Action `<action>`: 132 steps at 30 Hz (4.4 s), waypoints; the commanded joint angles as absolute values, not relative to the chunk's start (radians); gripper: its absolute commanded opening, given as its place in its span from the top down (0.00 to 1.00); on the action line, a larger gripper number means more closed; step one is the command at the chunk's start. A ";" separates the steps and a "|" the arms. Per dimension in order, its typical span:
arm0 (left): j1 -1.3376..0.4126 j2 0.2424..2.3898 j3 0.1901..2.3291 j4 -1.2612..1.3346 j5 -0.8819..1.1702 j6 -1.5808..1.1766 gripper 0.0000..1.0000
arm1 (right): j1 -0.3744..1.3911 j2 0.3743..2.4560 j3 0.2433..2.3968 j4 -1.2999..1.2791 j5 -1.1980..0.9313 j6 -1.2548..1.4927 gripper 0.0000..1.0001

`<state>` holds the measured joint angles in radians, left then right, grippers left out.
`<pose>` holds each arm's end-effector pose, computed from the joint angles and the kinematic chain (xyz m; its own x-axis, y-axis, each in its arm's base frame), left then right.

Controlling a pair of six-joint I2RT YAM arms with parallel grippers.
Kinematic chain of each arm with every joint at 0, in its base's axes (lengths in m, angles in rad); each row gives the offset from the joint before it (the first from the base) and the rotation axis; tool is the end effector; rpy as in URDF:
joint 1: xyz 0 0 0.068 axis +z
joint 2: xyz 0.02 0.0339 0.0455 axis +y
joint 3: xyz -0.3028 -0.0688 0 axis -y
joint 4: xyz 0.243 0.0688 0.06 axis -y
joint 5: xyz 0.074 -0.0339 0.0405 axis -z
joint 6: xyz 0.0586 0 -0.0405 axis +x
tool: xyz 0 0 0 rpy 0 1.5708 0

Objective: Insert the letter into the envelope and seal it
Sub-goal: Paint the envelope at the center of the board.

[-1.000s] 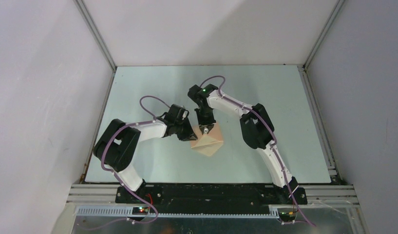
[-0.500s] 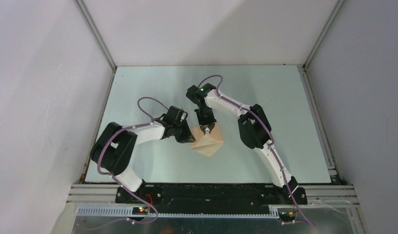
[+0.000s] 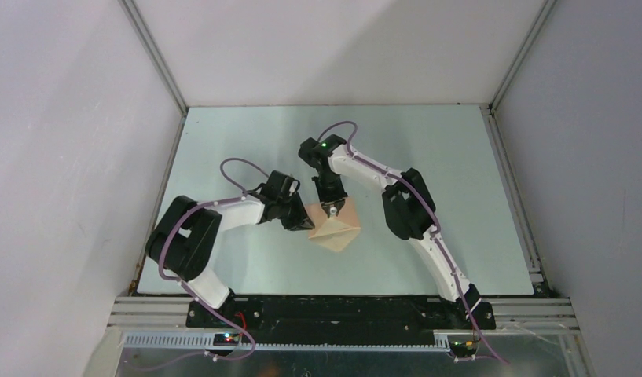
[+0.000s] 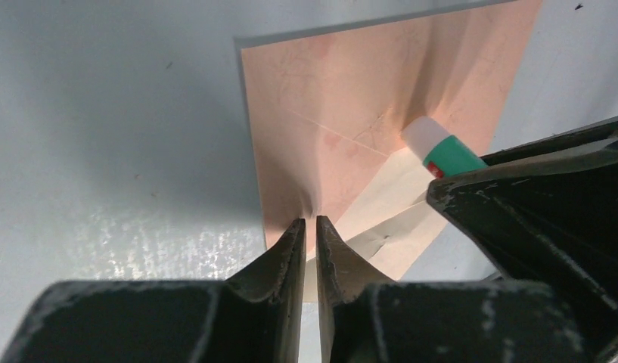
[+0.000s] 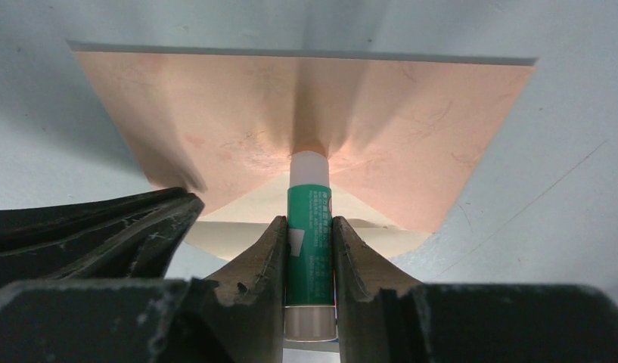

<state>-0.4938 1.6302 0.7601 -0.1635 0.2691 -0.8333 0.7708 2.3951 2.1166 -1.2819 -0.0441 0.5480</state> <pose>0.2632 -0.1594 0.1566 -0.9356 -0.3067 -0.1750 -0.1721 0.8288 -0.5324 0.3524 0.3459 0.1775 -0.9751 -0.2215 0.0141 -0.2207 0.9744 0.0430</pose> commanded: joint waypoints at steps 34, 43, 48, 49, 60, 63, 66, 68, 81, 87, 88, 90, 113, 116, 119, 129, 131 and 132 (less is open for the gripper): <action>-0.496 1.660 0.732 -0.172 0.225 -0.818 0.83 | 0.781 2.407 2.202 -1.272 -0.068 0.559 1.00; -0.495 1.643 0.731 -0.175 0.228 -0.814 0.83 | 0.719 2.227 1.996 -1.145 -0.225 0.615 1.00; -0.497 1.545 0.735 -0.211 0.209 -0.790 0.83 | 0.693 2.081 1.861 -1.051 -0.287 0.668 1.00; -0.496 1.509 0.737 -0.220 0.203 -0.779 0.83 | 0.681 2.036 1.804 -1.025 -0.333 0.697 1.00; -0.495 1.186 0.728 -0.218 0.282 -0.648 0.71 | 0.649 1.823 1.510 -0.661 -0.862 0.558 1.00; -0.477 1.116 0.767 -0.301 0.299 -0.610 0.68 | 0.644 1.801 1.479 -0.738 -0.868 0.469 1.00; -0.439 1.069 0.801 -0.372 0.322 -0.580 0.67 | 0.640 1.780 1.461 -0.796 -0.849 0.380 1.00; -0.408 1.051 0.832 -0.419 0.343 -0.566 0.66 | 0.638 1.764 1.444 -0.812 -0.855 0.345 1.00; -0.381 1.100 0.882 -0.379 0.516 -0.630 0.49 | 0.635 1.744 1.461 -0.825 -0.901 0.285 1.00; -0.382 1.069 0.888 -0.333 0.449 -0.803 0.47 | 0.636 1.734 1.499 -0.877 -0.744 0.321 1.00; -0.388 1.068 0.898 -0.368 0.431 -0.836 0.45 | 0.640 1.724 1.504 -0.873 -0.712 0.338 1.00; -0.401 1.051 0.919 -0.410 0.402 -0.892 0.41 | 0.647 1.711 1.509 -0.860 -0.656 0.369 1.00; -0.554 1.086 0.764 -0.265 0.482 -0.971 0.68 | 0.729 1.629 1.491 -0.621 -0.265 0.906 1.00; -0.571 1.116 0.791 -0.259 0.473 -0.973 0.69 | 0.739 1.629 1.492 -0.618 -0.269 0.905 1.00; -0.578 1.131 0.800 -0.241 0.466 -0.984 0.69 | 0.747 1.632 1.495 -0.622 -0.270 0.901 1.00; -0.578 1.169 0.871 -0.258 0.443 -0.960 0.68 | 0.773 1.637 1.506 -0.640 -0.268 0.881 1.00; -0.578 1.168 0.875 -0.248 0.448 -0.966 0.68 | 0.776 1.638 1.506 -0.644 -0.261 0.882 1.00; -0.577 1.166 0.877 -0.246 0.449 -0.969 0.68 | 0.776 1.638 1.504 -0.644 -0.259 0.884 1.00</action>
<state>-0.5709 1.1652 0.8181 -0.2890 0.4469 -0.9756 0.7647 1.6329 1.4612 -0.6392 -0.2825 0.8894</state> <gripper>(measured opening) 0.319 0.265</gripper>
